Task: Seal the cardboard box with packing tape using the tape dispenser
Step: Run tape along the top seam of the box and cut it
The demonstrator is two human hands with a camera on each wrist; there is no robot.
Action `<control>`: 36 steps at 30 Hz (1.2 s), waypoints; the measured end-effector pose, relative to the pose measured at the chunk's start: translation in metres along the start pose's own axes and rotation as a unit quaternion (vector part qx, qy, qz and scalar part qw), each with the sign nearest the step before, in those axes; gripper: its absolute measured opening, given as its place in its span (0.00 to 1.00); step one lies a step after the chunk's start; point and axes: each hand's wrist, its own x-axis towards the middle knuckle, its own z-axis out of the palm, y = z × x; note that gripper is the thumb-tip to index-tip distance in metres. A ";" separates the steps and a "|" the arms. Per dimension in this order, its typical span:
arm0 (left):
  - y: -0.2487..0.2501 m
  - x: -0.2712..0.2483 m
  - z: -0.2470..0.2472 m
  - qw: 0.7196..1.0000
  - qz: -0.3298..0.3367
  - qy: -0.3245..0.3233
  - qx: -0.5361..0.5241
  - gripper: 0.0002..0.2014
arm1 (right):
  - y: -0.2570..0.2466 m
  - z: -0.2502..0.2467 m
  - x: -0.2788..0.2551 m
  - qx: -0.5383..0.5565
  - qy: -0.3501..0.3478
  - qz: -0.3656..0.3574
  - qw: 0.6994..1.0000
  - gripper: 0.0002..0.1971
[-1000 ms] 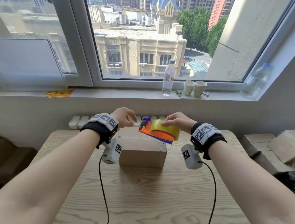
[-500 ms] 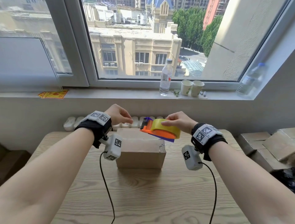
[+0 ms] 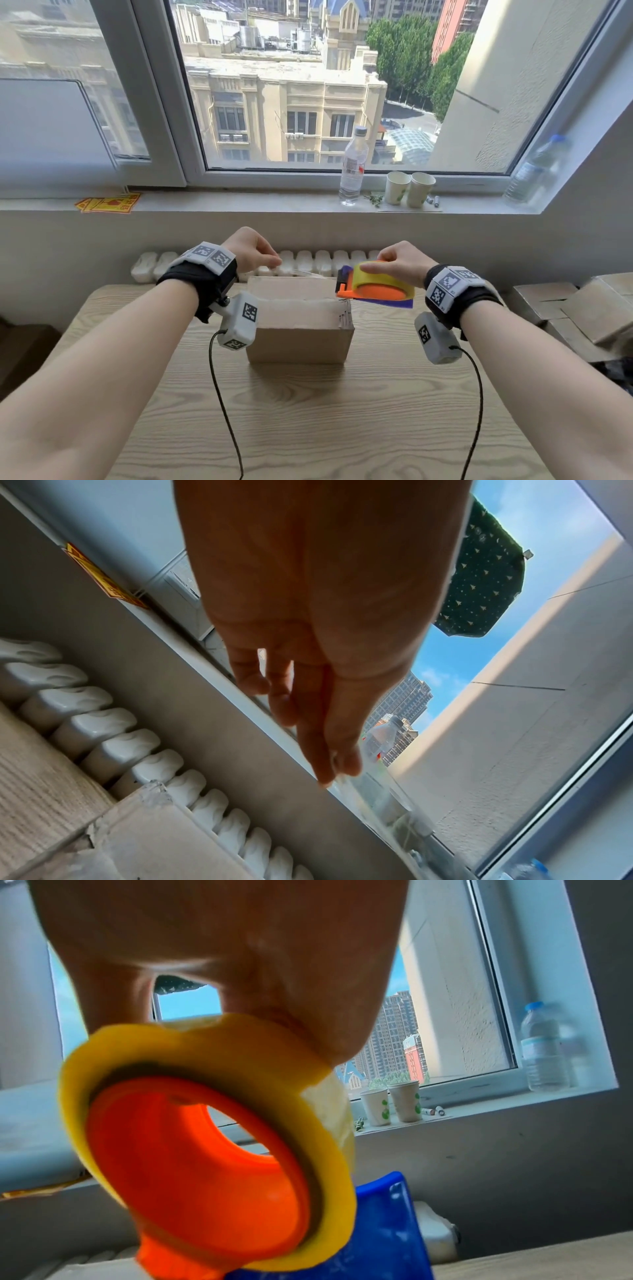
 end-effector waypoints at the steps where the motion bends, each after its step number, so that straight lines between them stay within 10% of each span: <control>1: 0.000 0.001 0.001 1.000 -0.001 0.002 0.002 0.04 | 0.002 -0.001 0.000 -0.017 0.008 0.006 1.000 0.24; 36: -0.080 0.016 0.026 0.993 -0.115 -0.002 -0.003 0.05 | 0.046 0.026 0.053 -0.107 -0.074 0.140 0.982 0.27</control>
